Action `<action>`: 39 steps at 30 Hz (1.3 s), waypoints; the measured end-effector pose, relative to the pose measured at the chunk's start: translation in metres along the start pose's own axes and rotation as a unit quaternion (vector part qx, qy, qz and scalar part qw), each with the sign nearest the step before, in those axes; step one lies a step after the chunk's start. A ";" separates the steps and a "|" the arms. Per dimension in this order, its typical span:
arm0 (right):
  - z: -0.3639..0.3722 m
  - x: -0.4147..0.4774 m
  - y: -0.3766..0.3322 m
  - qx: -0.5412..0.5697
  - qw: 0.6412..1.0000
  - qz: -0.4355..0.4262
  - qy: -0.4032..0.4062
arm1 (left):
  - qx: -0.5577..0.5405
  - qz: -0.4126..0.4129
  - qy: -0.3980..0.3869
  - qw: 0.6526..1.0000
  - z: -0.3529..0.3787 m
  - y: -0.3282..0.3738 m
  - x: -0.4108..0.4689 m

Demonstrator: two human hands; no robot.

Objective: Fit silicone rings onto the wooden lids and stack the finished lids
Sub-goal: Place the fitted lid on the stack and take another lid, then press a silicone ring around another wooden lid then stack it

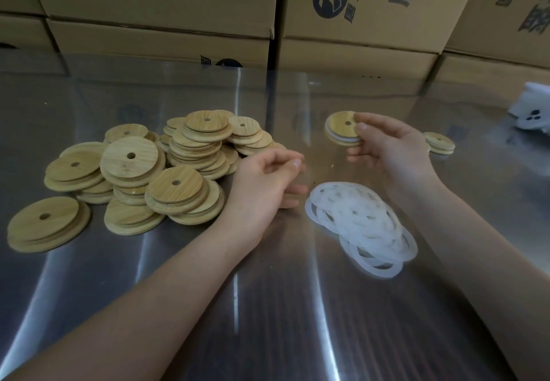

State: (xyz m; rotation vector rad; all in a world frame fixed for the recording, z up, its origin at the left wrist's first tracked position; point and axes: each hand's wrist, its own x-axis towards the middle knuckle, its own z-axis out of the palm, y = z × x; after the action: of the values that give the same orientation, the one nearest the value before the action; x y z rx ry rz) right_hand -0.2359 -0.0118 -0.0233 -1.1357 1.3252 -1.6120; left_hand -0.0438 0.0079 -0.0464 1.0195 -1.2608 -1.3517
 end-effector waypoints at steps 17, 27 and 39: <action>-0.043 0.039 0.028 -0.095 0.981 0.051 0.163 | 0.050 0.010 -0.030 0.998 0.004 0.001 -0.005; -0.060 0.044 0.035 -0.421 0.890 -0.026 0.172 | 0.126 0.050 -0.024 0.990 0.004 -0.001 -0.005; -0.049 0.041 0.031 -0.397 0.905 -0.083 0.131 | 0.347 0.181 0.035 0.920 0.003 -0.002 -0.005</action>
State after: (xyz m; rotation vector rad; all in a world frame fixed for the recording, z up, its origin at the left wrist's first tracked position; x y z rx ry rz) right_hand -0.2951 -0.0399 -0.0504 -1.5612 2.2334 -1.3874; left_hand -0.0456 0.0136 -0.0481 1.2076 -1.8239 -0.5702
